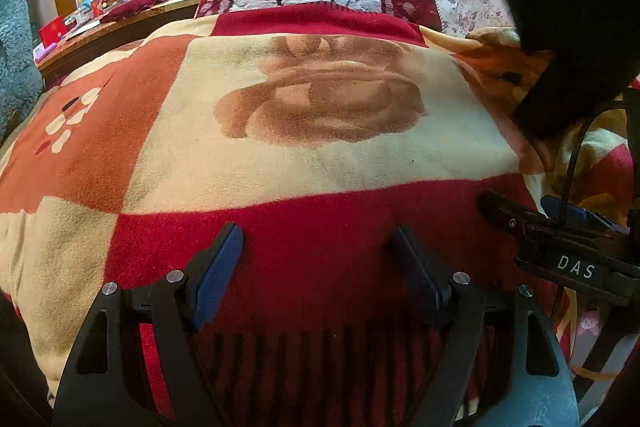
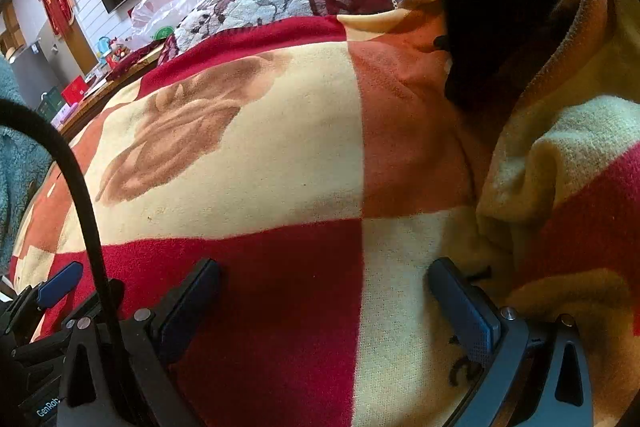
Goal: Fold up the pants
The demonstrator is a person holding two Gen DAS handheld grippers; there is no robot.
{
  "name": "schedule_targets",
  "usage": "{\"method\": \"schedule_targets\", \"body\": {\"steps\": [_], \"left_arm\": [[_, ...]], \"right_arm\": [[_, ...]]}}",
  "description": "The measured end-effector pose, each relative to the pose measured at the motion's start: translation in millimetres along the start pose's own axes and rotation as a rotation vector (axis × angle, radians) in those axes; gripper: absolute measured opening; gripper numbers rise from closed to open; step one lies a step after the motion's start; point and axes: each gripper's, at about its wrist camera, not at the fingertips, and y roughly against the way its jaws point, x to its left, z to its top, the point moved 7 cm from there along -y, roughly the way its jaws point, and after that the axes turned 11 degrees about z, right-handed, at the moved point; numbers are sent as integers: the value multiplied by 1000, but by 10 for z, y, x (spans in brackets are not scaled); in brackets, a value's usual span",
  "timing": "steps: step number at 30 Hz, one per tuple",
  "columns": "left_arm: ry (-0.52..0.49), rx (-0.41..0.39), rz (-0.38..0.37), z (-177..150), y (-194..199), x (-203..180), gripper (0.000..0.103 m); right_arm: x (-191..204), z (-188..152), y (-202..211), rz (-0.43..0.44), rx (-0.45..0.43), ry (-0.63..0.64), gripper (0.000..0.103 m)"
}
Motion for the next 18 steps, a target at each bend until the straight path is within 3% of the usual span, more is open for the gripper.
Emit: {"method": "schedule_targets", "body": {"steps": [18], "left_arm": [[1, 0, 0, 29, -38, 62, 78]], "right_arm": [[-32, 11, 3, 0, 1, 0, 103]]}}
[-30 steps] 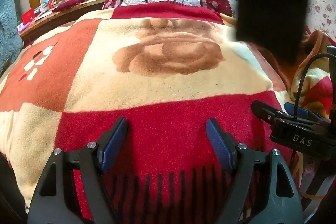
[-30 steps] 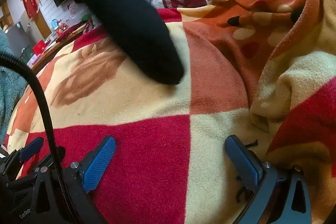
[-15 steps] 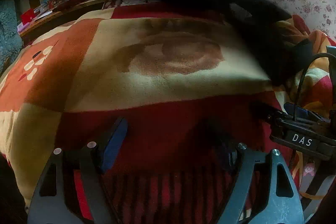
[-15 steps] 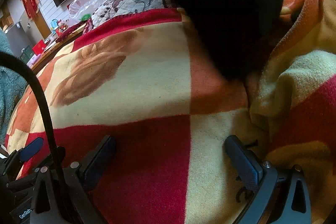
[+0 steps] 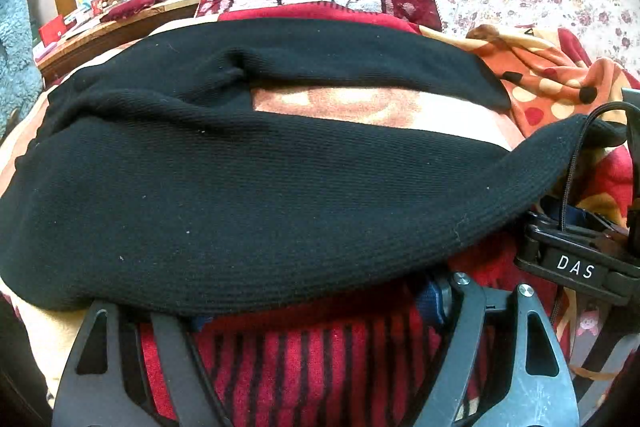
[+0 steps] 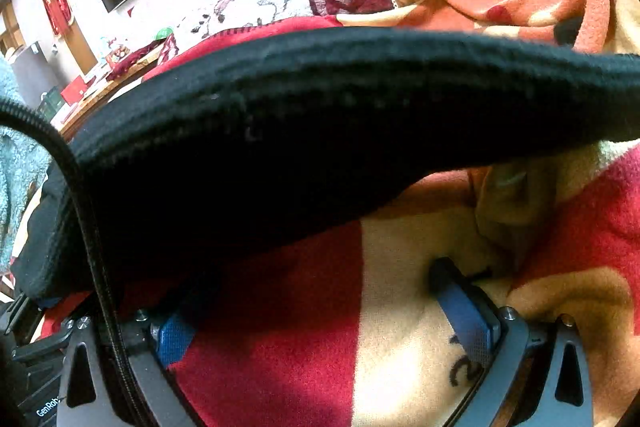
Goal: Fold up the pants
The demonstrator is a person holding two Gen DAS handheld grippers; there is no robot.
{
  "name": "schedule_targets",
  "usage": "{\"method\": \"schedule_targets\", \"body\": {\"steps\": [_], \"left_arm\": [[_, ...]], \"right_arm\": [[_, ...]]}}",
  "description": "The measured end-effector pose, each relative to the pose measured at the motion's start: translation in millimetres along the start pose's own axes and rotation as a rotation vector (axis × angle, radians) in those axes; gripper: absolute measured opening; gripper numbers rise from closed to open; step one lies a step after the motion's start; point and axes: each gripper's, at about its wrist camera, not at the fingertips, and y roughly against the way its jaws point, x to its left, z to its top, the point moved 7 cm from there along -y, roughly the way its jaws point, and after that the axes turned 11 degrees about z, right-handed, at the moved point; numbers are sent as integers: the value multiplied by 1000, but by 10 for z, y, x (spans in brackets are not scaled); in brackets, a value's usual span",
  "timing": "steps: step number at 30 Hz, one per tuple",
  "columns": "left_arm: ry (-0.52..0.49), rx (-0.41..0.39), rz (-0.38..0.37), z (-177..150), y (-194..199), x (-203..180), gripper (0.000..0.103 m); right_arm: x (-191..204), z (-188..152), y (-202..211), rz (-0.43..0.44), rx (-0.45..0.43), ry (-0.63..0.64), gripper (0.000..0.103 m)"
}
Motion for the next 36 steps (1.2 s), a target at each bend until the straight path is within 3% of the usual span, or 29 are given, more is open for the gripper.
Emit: {"method": "schedule_targets", "body": {"steps": [8, 13, 16, 18, 20, 23, 28, 31, 36], "left_arm": [[-3, 1, 2, 19, 21, -66, 78], [-35, 2, 41, 16, 32, -88, 79], [-64, 29, 3, 6, 62, -68, 79], [-91, 47, 17, -12, 132, -50, 79], [-105, 34, 36, -15, 259, -14, 79], [-90, 30, 17, 23, 428, 40, 79], [-16, 11, 2, 152, 690, 247, 79], [8, -33, 33, 231, 844, 374, 79], [36, -23, 21, 255, 915, 483, 79]], "right_arm": [[14, 14, -7, -2, 1, 1, 103], [43, 21, -13, -2, 3, 1, 103], [86, 42, -35, -13, 23, -13, 103], [110, 46, -18, -11, 70, -16, 103], [154, 48, 60, 6, 103, -19, 92], [278, 19, 224, 49, 127, -9, 87], [594, 91, 639, 152, 37, 43, 87], [725, 138, 791, 172, 1, 73, 87], [842, 274, 947, 175, -52, 100, 87]]}}
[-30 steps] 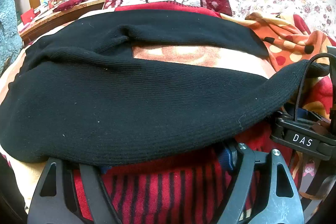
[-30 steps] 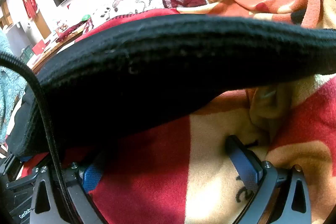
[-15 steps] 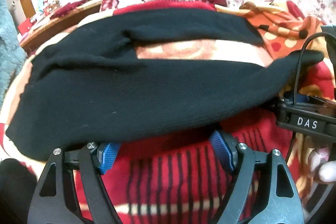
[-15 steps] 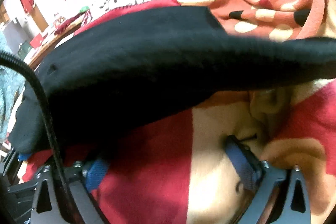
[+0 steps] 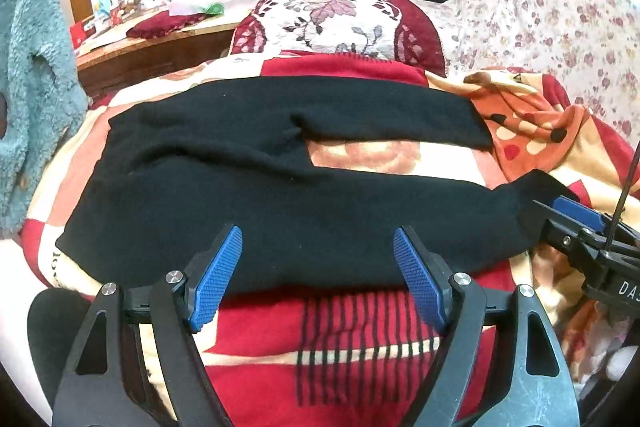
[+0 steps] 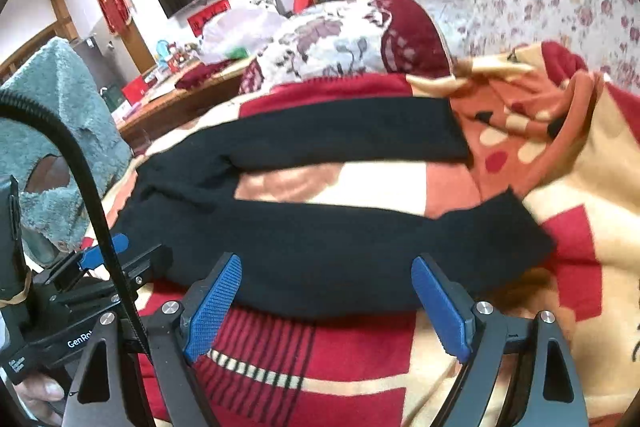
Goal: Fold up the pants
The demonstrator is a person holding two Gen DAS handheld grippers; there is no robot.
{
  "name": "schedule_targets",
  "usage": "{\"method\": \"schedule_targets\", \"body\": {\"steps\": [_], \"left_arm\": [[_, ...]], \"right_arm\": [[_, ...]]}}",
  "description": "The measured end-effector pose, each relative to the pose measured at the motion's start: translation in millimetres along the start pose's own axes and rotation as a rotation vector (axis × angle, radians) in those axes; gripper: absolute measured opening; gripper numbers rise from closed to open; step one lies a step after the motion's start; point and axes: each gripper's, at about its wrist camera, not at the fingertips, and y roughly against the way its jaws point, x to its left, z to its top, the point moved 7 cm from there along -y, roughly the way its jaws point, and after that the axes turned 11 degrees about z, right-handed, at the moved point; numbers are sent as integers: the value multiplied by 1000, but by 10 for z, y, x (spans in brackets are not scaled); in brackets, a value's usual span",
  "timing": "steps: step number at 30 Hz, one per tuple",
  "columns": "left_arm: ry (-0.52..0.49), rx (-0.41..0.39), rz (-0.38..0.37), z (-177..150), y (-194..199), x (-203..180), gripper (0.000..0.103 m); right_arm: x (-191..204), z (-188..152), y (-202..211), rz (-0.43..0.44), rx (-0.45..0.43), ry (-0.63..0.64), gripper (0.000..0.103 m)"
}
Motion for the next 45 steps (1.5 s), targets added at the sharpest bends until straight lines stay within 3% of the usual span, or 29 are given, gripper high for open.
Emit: {"method": "schedule_targets", "body": {"steps": [45], "left_arm": [[66, 86, 9, -114, -189, 256, 79]], "right_arm": [[220, -68, -192, 4, 67, 59, 86]]}}
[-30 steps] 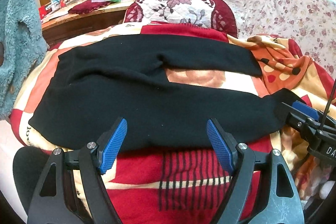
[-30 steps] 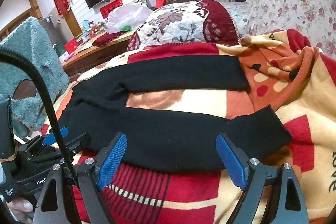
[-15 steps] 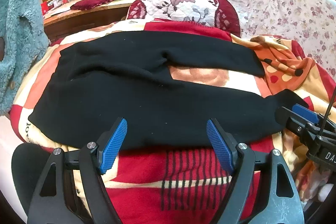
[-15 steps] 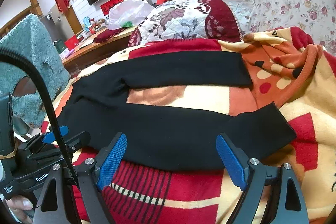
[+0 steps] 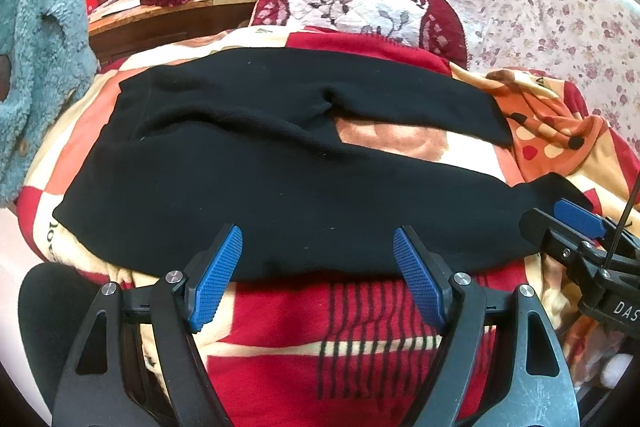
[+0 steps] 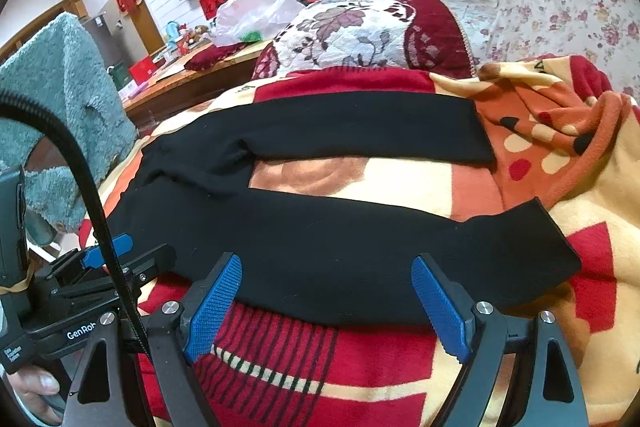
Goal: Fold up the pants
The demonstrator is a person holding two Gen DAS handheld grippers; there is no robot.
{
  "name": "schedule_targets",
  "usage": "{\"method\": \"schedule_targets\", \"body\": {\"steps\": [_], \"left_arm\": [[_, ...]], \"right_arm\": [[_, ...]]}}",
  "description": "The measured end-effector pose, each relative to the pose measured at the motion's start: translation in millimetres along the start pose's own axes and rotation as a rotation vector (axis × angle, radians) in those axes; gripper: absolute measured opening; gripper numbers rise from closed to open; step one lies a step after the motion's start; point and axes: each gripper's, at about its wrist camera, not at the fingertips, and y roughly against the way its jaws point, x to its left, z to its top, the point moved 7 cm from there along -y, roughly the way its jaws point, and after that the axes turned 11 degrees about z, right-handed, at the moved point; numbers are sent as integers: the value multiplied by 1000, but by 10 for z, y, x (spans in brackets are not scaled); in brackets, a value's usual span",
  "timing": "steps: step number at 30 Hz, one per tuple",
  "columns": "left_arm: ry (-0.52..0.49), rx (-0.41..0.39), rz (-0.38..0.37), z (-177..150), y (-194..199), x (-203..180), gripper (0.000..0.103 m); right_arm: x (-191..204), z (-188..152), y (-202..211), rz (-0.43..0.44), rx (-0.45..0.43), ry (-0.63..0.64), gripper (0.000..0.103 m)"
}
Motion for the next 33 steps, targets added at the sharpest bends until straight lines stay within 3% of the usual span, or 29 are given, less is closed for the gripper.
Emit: {"method": "schedule_targets", "body": {"steps": [9, 22, 33], "left_arm": [[102, 41, 43, -7, -73, 525, 79], [458, 196, 164, -243, -341, 1962, 79], [511, 249, 174, -332, -451, 2209, 79]], "right_arm": [[202, 95, -217, 48, 26, 38, 86], [413, 15, -589, 121, 108, 60, 86], [762, 62, -912, 199, 155, 124, 86]]}}
